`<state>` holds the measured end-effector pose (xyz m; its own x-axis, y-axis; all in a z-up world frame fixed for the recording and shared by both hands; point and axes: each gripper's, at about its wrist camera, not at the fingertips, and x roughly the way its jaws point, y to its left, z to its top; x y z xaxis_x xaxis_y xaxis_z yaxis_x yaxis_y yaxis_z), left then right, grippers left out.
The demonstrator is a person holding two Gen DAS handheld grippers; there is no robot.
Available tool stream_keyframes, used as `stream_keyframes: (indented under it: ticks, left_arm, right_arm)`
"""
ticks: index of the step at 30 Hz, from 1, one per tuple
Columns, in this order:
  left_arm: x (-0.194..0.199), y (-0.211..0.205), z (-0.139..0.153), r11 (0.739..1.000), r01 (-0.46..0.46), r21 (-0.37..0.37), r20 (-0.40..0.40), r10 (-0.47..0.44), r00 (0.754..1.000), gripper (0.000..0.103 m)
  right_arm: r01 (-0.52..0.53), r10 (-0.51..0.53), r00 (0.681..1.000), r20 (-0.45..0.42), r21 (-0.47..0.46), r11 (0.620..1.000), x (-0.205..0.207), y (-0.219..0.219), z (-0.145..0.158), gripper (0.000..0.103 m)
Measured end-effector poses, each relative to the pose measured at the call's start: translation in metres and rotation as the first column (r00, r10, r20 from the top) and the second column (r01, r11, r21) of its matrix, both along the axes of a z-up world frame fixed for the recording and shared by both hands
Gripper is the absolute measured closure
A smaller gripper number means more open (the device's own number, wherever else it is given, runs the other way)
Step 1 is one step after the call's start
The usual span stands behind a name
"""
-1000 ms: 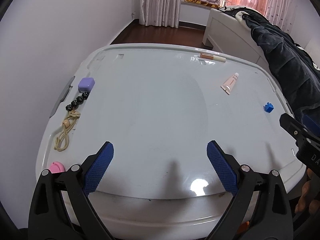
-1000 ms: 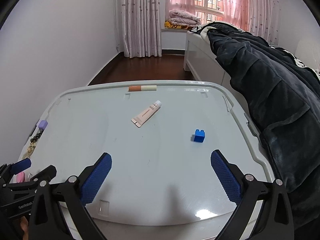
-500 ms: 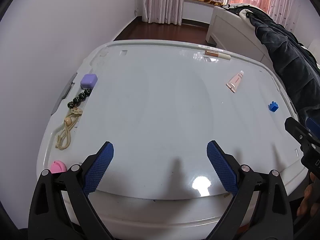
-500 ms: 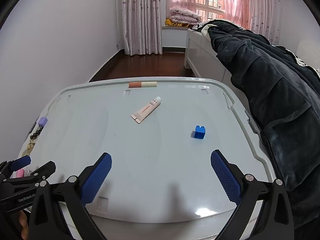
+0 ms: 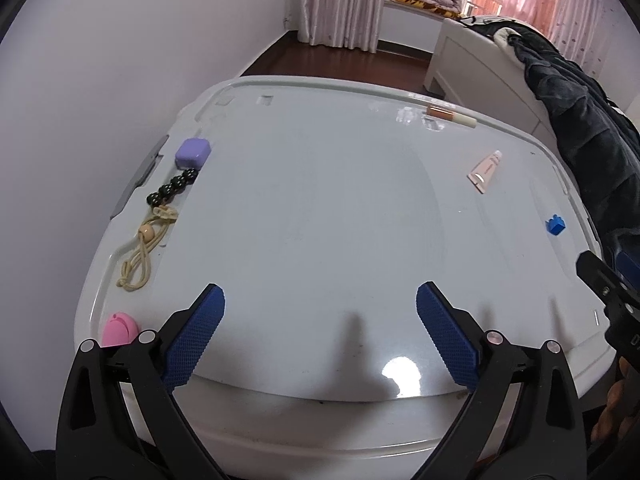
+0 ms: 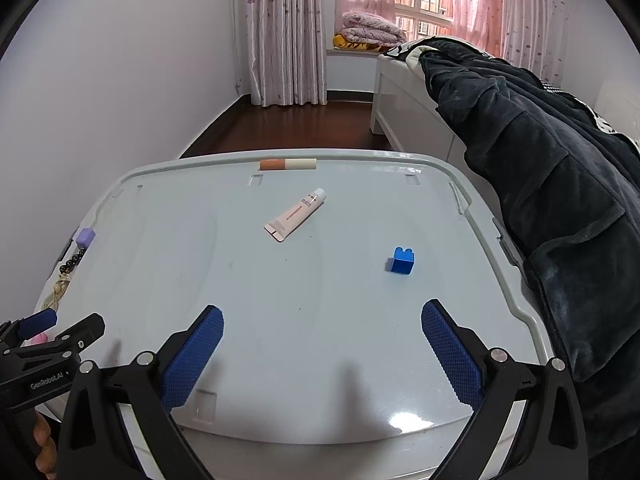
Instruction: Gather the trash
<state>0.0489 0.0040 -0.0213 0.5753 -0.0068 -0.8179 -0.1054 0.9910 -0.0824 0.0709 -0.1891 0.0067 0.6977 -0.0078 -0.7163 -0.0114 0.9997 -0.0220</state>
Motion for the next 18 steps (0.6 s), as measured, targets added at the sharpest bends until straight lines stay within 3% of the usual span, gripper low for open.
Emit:
stream_keyframes:
  ticks: [18]
  left_arm:
    - [-0.003, -0.019, 0.002, 0.997, 0.057, 0.059, 0.018, -0.058, 0.998, 0.009]
  right_arm:
    - [0.004, -0.004, 1.0, -0.012, 0.005, 1.0, 0.002, -0.003, -0.001, 0.005]
